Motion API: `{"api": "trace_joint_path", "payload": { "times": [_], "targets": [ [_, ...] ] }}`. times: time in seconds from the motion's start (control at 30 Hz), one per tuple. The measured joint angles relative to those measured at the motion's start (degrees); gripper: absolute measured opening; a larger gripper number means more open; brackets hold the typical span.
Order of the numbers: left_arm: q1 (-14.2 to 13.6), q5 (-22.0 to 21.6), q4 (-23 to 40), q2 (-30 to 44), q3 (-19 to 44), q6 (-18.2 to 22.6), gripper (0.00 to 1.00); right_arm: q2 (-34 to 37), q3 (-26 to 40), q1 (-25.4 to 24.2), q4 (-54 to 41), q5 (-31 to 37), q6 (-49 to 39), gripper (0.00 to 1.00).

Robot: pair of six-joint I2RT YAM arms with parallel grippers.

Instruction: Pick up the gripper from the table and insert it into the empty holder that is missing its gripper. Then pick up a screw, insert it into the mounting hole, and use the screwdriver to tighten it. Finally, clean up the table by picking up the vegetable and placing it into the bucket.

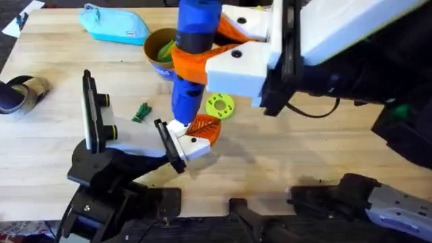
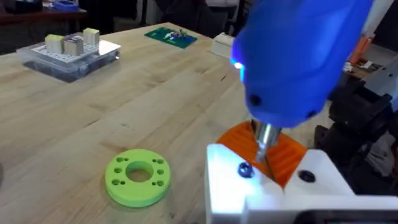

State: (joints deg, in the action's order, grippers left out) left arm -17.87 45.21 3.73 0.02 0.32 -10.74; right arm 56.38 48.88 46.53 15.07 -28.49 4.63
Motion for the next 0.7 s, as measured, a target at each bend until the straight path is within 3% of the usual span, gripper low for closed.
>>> {"api": "trace_joint_path", "payload": {
  "times": [0.7],
  "targets": [
    [0.0,0.0,0.0,0.0,0.0,0.0,0.014,0.0,0.0,0.2,-0.1,-0.3,-0.4,0.08]
  ]
}}
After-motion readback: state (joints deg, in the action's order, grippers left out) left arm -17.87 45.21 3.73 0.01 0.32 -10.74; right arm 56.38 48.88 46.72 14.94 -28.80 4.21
